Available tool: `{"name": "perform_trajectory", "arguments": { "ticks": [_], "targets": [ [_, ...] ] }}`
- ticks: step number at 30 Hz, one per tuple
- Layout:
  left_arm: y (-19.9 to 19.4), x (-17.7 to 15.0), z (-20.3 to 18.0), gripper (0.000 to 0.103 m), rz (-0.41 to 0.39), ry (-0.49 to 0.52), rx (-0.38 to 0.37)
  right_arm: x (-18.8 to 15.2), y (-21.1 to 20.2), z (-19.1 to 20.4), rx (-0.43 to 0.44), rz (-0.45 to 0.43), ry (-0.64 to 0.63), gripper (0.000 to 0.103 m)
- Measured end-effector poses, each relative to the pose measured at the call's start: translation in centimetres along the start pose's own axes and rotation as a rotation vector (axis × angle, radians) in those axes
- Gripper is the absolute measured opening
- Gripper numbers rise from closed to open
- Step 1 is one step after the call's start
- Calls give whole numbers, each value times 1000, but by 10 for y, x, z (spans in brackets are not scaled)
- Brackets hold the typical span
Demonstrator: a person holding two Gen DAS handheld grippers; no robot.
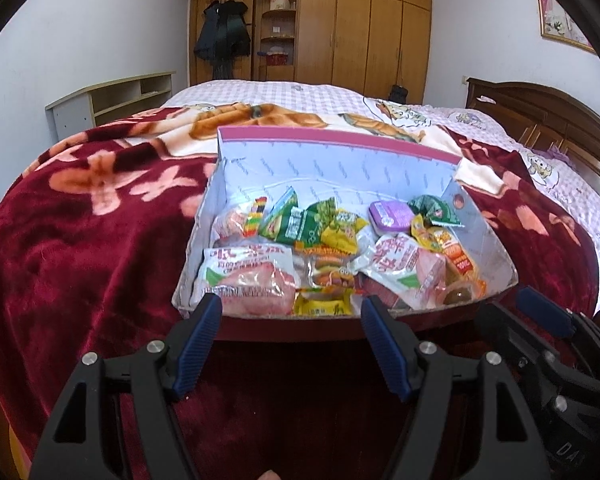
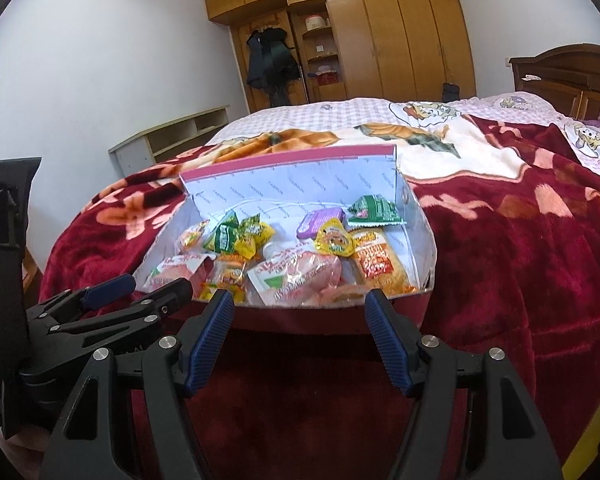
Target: Organize snacks
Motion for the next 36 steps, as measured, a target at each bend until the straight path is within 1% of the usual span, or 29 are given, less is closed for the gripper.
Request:
{"name": "perform_trajectory", "arguments": {
  "ticks": [15, 36],
  "targets": [
    [7, -6, 0, 76, 25, 5, 1, -10, 8, -5, 3, 37, 28, 70],
    [7, -6, 0, 76, 27, 3, 3, -11, 8, -2, 8, 40, 27, 70]
  ]
}}
Point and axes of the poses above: each gripper's, at about its wrist camera, not at the fingertips, and y roughly the way its jaws point, z to its left, x to its top, the point moved 2 cm from there along y, roughly the way its jaws point
